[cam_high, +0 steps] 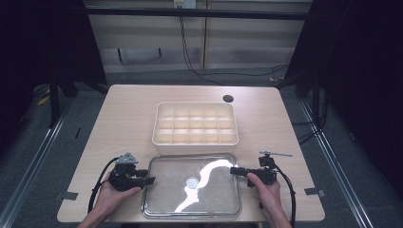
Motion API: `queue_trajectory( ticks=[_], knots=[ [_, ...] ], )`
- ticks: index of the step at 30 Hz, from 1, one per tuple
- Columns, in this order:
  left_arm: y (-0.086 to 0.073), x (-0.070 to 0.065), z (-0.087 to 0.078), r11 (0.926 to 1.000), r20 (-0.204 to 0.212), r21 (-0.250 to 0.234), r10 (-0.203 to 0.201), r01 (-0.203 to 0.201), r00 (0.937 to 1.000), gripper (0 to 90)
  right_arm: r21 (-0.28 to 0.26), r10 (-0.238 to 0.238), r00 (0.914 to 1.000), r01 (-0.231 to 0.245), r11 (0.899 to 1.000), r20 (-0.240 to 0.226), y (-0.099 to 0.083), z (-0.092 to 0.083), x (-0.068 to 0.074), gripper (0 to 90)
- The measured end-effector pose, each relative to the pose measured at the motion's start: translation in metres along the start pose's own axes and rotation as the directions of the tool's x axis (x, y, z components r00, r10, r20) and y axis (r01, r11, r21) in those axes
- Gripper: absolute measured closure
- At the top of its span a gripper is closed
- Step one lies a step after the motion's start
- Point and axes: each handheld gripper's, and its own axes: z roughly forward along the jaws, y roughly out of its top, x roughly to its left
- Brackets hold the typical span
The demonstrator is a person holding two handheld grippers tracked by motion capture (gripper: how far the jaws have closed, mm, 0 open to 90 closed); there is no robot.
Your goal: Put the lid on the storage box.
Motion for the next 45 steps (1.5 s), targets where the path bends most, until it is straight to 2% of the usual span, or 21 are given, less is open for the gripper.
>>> queue_trajectory(
  ticks=[6,11,20,27,30,32,34,39,45],
  knots=[
    [0.000,0.001,0.000,0.9999,-0.009,-0.004,-0.012,0.012,0.9999,42.8,-0.027,-0.006,0.9999,0.005,1.000,-0.013,0.001,-0.002,0.002,73.5],
    [0.001,0.004,0.000,0.9990,0.016,-0.011,-0.043,0.043,0.9990,34.5,-0.048,-0.032,0.9988,0.030,0.998,-0.036,0.001,-0.003,0.004,74.2],
    [0.001,0.007,-0.001,0.9981,0.029,-0.008,-0.061,0.061,0.9977,32.2,-0.057,-0.052,0.9982,0.050,0.997,-0.032,0.001,-0.003,0.009,74.1],
    [0.002,0.007,0.000,0.9951,0.084,-0.014,-0.096,0.098,0.9918,36.8,-0.072,-0.067,0.9974,0.064,0.995,-0.029,0.000,-0.004,0.011,74.0],
    [0.002,0.008,-0.002,0.9945,0.086,-0.021,-0.101,0.103,0.9912,39.1,-0.072,-0.067,0.9973,0.064,0.995,-0.030,0.000,-0.005,0.012,74.0],
    [0.002,0.008,-0.004,0.9927,0.107,-0.048,-0.105,0.110,0.9887,40.9,-0.077,-0.071,0.9971,0.068,0.995,-0.030,0.000,-0.006,0.012,74.0],
    [0.002,0.008,-0.006,0.9930,0.107,-0.055,-0.098,0.104,0.9895,41.8,-0.078,-0.071,0.9971,0.069,0.995,-0.028,0.000,-0.006,0.013,74.0],
    [0.002,0.008,-0.013,0.9864,0.117,-0.112,-0.107,0.120,0.9874,48.8,-0.090,-0.086,0.9961,0.084,0.992,-0.019,0.001,-0.007,0.014,73.7],
    [0.003,0.007,-0.017,0.9838,0.112,-0.135,-0.103,0.118,0.9884,51.9,-0.100,-0.112,0.9937,0.111,0.989,-0.004,0.002,-0.009,0.019,73.0]
  ],
)
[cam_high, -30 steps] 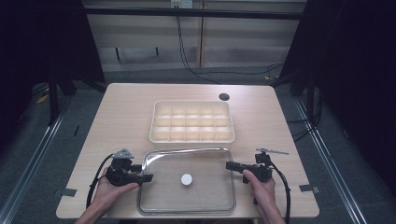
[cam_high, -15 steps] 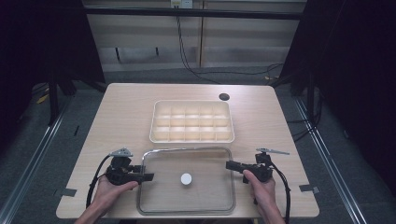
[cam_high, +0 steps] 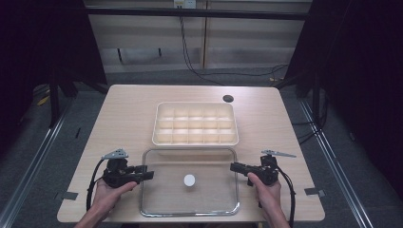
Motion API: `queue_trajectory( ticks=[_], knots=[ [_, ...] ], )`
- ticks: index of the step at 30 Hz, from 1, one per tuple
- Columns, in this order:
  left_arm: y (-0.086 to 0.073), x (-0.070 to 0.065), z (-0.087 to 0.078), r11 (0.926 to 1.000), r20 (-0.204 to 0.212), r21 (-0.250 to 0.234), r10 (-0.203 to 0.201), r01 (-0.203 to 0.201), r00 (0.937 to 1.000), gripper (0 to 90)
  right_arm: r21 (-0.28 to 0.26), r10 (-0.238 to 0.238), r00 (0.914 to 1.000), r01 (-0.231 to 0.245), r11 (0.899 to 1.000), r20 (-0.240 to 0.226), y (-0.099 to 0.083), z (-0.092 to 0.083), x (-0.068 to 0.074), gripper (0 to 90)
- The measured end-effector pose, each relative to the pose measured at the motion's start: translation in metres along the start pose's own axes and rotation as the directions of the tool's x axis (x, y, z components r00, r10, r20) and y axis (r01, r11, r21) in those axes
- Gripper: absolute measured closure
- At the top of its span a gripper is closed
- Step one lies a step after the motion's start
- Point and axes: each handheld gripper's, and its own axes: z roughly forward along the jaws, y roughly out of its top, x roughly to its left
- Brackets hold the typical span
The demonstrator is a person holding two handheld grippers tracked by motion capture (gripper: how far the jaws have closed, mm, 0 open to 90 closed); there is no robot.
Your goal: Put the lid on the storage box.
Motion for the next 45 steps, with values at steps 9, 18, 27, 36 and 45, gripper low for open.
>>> queue_trajectory(
  ticks=[9,18,27,36,45],
  knots=[
    [0.003,-0.002,-0.007,0.9996,0.002,-0.027,-0.003,0.003,1.0000,56.0,-0.014,-0.023,0.9995,0.024,1.000,0.020,0.002,-0.001,0.006,72.1],
    [0.011,-0.004,-0.016,0.9983,0.002,-0.049,0.030,-0.030,0.9995,60.9,-0.040,-0.037,0.9989,0.038,0.998,0.027,0.007,-0.004,0.013,72.6],
    [0.021,-0.008,-0.024,0.9947,0.001,-0.095,0.038,-0.037,0.9993,67.3,-0.078,-0.067,0.9971,0.069,0.995,0.036,0.019,-0.010,0.020,73.7],
    [0.026,-0.012,-0.031,0.9910,0.004,-0.127,0.044,-0.044,0.9990,70.7,-0.100,-0.087,0.9948,0.092,0.991,0.052,0.021,-0.016,0.027,73.7],
    [0.032,-0.016,-0.035,0.9894,-0.006,-0.143,0.025,-0.026,0.9997,73.6,-0.107,-0.108,0.9919,0.114,0.988,0.067,0.028,-0.018,0.033,73.4]
  ],
)
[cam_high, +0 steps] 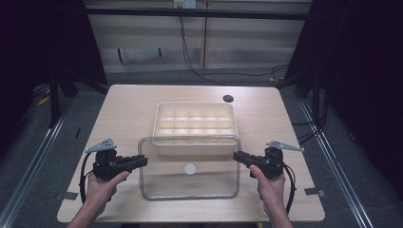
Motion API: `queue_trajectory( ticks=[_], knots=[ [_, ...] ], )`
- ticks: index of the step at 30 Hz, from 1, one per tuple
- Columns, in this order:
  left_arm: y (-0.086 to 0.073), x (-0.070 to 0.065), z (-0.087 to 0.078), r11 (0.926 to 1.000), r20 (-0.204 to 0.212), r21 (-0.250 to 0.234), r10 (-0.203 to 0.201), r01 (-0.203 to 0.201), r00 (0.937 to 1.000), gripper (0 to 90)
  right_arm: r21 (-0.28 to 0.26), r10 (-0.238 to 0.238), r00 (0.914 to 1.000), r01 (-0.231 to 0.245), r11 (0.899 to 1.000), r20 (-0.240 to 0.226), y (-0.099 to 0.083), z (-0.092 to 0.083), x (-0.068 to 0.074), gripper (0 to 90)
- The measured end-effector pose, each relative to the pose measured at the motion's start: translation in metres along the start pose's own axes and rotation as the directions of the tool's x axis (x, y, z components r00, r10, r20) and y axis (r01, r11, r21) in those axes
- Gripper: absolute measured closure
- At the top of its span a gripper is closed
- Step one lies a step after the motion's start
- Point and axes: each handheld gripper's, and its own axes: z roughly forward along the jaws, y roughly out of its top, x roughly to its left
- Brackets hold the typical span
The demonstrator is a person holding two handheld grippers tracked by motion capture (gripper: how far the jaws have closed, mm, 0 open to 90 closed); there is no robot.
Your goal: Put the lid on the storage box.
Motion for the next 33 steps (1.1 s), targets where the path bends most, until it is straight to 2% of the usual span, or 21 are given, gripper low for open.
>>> queue_trajectory(
  ticks=[9,14,17,24,33],
  knots=[
    [0.007,0.000,-0.004,0.9997,-0.011,-0.021,0.015,-0.015,0.9998,73.3,-0.005,-0.009,1.0000,0.009,1.000,-0.002,0.007,0.001,0.002,73.2],
    [0.013,-0.001,-0.006,0.9991,0.005,-0.042,0.004,-0.004,1.0000,73.8,-0.017,-0.014,0.9999,0.014,1.000,-0.005,0.010,0.000,0.005,73.2],
    [0.018,-0.006,-0.009,0.9983,0.009,-0.052,0.025,-0.025,0.9996,74.0,-0.026,-0.005,0.9999,0.005,1.000,-0.009,0.012,-0.003,0.004,73.0],
    [0.022,-0.005,-0.007,0.9981,0.010,-0.056,0.025,-0.024,0.9996,73.9,-0.038,-0.010,0.9999,0.010,0.999,-0.007,0.016,-0.007,0.005,73.0],
    [0.033,-0.006,-0.006,0.9971,0.021,-0.070,0.032,-0.030,0.9993,74.1,-0.052,-0.016,0.9998,0.015,0.999,-0.010,0.030,-0.011,0.006,73.1]
  ],
)
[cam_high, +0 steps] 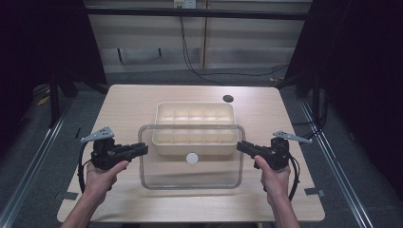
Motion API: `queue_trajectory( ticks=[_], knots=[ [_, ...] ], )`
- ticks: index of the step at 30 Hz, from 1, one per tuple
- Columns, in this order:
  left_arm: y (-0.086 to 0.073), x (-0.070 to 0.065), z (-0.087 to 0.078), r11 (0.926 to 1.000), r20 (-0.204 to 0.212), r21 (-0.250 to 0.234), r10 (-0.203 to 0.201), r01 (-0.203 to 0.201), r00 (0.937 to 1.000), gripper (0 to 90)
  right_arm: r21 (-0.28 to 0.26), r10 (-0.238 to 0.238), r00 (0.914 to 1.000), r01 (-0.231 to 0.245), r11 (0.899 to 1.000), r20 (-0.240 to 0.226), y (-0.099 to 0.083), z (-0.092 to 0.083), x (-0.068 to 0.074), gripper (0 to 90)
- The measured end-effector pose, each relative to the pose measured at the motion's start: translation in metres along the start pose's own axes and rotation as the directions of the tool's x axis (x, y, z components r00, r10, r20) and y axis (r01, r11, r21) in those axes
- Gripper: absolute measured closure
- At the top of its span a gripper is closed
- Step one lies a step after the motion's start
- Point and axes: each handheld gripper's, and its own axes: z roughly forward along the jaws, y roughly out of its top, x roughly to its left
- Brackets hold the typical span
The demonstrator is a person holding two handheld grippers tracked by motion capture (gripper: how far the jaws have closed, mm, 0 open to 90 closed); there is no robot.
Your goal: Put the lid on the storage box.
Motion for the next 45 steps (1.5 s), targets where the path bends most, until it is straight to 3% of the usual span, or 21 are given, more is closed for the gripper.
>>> queue_trajectory(
  ticks=[38,45],
  knots=[
    [0.064,0.011,0.008,0.9982,-0.029,-0.037,0.046,-0.047,0.9985,74.3,-0.071,-0.008,0.9999,0.009,0.997,0.007,0.066,0.016,-0.008,72.6],
    [0.075,0.018,0.014,0.9985,-0.037,-0.042,0.034,-0.036,0.9987,74.6,-0.068,-0.017,0.9997,0.018,0.997,0.018,0.078,0.022,-0.012,72.7]
  ],
)
